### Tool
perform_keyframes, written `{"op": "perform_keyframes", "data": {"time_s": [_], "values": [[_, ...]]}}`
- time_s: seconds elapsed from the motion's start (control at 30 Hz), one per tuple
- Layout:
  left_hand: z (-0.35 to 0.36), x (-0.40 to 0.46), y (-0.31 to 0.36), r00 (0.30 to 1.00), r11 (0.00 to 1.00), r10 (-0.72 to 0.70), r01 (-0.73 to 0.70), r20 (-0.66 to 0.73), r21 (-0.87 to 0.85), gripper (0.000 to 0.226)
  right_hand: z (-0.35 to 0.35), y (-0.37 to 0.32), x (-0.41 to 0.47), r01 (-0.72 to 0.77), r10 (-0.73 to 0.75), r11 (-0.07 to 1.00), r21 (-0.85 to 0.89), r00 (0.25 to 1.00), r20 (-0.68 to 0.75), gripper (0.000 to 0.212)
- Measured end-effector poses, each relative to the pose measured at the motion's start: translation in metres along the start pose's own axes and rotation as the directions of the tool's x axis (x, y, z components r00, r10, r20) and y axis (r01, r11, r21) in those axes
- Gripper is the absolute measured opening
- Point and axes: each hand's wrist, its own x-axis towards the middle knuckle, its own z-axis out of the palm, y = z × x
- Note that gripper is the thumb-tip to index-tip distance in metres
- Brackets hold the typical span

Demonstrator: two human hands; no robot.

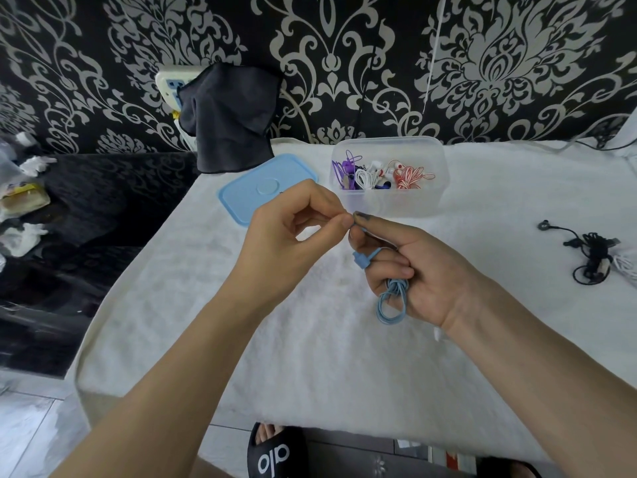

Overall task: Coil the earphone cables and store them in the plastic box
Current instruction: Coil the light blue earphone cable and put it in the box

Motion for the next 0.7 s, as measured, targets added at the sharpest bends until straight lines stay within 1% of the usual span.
{"op": "perform_keyframes", "data": {"time_s": [0.17,0.33,0.47,0.6,0.7], "values": [[0.0007,-0.0001,-0.0002,1.000,1.000,0.018,-0.018,0.002,0.003,0.017,0.0002,0.0006,-0.0006,0.000,0.000,1.000,0.002,1.000,0.010,0.007],[0.0002,0.0007,0.0018,1.000,0.998,-0.021,0.022,0.014,-0.059,0.018,0.0006,0.0020,0.0009,0.012,-0.012,1.000,-0.009,1.000,0.008,0.009],[0.0005,0.0014,0.0025,1.000,1.000,-0.004,0.005,0.023,-0.004,0.022,0.0005,0.0027,0.0012,0.014,-0.014,0.999,-0.029,1.000,-0.007,0.011],[0.0006,0.0004,0.0034,0.999,0.997,0.042,-0.043,0.007,0.065,0.021,0.0007,0.0020,0.0012,0.007,-0.006,1.000,-0.028,1.000,0.029,0.011],[0.0005,-0.0006,0.0044,0.999,0.996,0.049,-0.049,0.004,0.071,0.021,0.0006,0.0008,0.0013,-0.010,0.011,1.000,-0.016,0.998,0.063,0.011]]}}
